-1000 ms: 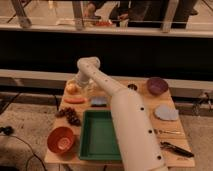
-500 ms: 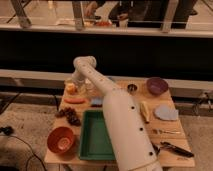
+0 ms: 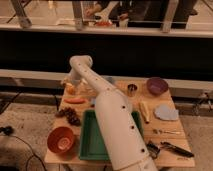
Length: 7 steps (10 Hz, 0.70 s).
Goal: Place apple in table surface
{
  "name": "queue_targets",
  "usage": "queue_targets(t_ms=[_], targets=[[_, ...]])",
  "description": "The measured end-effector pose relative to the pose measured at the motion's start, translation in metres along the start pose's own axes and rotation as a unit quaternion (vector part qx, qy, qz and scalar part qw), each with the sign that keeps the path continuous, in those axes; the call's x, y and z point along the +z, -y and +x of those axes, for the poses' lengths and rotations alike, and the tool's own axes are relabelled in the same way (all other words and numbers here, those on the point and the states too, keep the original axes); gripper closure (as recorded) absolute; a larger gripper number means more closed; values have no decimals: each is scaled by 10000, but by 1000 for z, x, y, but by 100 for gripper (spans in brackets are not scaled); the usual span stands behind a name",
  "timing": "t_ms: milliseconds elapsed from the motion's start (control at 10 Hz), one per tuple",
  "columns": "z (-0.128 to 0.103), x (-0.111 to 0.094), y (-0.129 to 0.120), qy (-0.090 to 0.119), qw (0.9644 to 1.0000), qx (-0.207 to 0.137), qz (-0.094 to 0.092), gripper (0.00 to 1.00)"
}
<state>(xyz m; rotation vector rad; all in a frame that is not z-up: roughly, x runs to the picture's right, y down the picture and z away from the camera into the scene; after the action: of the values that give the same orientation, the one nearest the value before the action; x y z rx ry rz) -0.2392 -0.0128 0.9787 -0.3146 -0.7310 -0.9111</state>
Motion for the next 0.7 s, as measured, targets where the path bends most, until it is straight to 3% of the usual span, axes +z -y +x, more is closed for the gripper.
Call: queue_targets(t_ms=[700], targets=[[14, 9, -2, -18, 9999, -81, 131, 20]])
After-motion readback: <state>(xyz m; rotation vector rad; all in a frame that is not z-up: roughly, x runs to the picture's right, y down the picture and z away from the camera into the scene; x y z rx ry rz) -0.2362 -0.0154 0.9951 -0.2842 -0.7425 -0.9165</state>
